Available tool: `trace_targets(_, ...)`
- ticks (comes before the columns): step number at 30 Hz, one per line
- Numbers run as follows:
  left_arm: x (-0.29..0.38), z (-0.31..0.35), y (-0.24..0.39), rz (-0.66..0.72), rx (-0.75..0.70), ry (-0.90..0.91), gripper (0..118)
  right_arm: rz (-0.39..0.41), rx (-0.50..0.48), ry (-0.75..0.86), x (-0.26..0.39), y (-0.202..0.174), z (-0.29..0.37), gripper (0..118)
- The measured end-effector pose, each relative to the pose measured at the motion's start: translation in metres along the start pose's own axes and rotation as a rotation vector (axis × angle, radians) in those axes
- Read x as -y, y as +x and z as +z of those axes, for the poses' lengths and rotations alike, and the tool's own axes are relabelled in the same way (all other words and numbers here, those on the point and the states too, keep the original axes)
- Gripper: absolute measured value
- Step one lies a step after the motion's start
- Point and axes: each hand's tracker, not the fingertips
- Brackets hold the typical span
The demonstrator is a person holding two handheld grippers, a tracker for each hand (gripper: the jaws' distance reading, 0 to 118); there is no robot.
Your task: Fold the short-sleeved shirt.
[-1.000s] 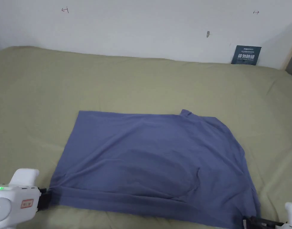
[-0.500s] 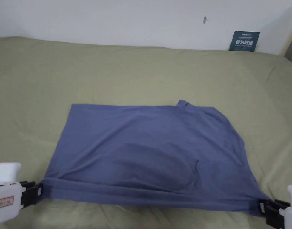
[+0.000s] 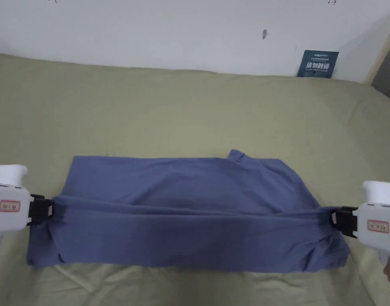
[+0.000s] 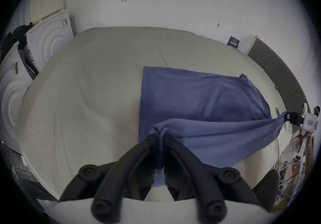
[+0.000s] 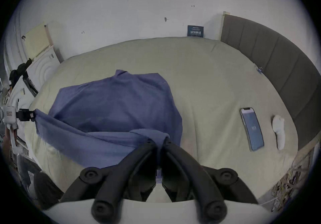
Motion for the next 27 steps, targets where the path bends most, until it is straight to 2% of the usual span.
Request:
trace_targets(6, -0.014, -0.050, 0.000, 0.024, -0.013, -0.075, 11, -0.025, -0.015, -0.087, -0.018, 0.005, -0.059, 4)
trace_targets(7, -0.013, -0.054, -0.001, 0.023, -0.007, -0.076, 14, -0.045, -0.023, -0.100, -0.017, 0.006, -0.064, 17)
trace_targets(8, -0.007, -0.054, -0.001, 0.018, -0.010, -0.066, 34, -0.069, -0.015, -0.102, -0.015, 0.007, -0.064, 50)
trace_targets(9, -0.003, -0.053, -0.001, 0.013, -0.037, -0.039, 68, -0.087, -0.011, -0.104, -0.012, 0.010, -0.066, 92)
trace_targets(10, 0.001, -0.049, -0.002, 0.015, -0.076, -0.029, 106, -0.090, -0.022, -0.107, -0.008, 0.012, -0.065, 116)
trace_targets(11, 0.006, -0.043, -0.004, 0.030, -0.075, -0.019, 109, -0.109, -0.013, -0.009, -0.005, 0.015, -0.046, 109)
trace_targets(12, 0.010, -0.038, -0.004, 0.040, -0.069, -0.002, 108, -0.086, -0.025, -0.067, 0.003, 0.014, -0.041, 104)
trace_targets(13, 0.014, -0.031, -0.003, 0.044, -0.065, -0.013, 107, -0.080, -0.018, -0.071, 0.010, 0.014, -0.038, 105)
trace_targets(14, 0.021, -0.023, -0.002, 0.053, -0.081, -0.009, 104, -0.071, -0.006, -0.063, 0.017, 0.014, -0.029, 103)
trace_targets(15, 0.027, -0.015, 0.000, 0.060, -0.087, 0.009, 95, -0.058, 0.011, -0.045, 0.025, 0.014, -0.019, 95)
trace_targets(16, 0.033, -0.003, -0.012, 0.062, -0.088, 0.018, 67, -0.038, 0.018, -0.036, 0.031, 0.014, -0.011, 65)
trace_targets(17, 0.039, 0.002, -0.011, 0.061, -0.090, 0.021, 32, -0.031, 0.026, -0.023, 0.033, 0.017, -0.010, 28)
trace_targets(18, 0.045, 0.007, -0.012, 0.063, -0.092, 0.023, 0, -0.031, 0.030, -0.022, 0.040, 0.017, -0.004, 0)
trace_targets(19, 0.050, 0.008, -0.012, 0.063, -0.095, 0.022, 0, -0.032, 0.053, -0.008, 0.046, 0.018, 0.000, 0)
trace_targets(23, 0.065, 0.008, -0.021, 0.071, -0.037, -0.015, 0, -0.041, 0.028, -0.024, 0.067, 0.016, 0.015, 0)
trace_targets(24, 0.064, 0.011, -0.019, 0.071, -0.016, -0.022, 4, -0.030, 0.030, -0.039, 0.068, 0.017, 0.013, 0)
trace_targets(25, 0.064, 0.008, -0.019, 0.075, -0.005, -0.032, 32, -0.026, 0.034, -0.037, 0.069, 0.019, 0.013, 0)
trace_targets(27, 0.062, -0.001, -0.016, 0.068, 0.005, -0.051, 104, -0.034, 0.031, -0.042, 0.071, 0.020, 0.011, 0)
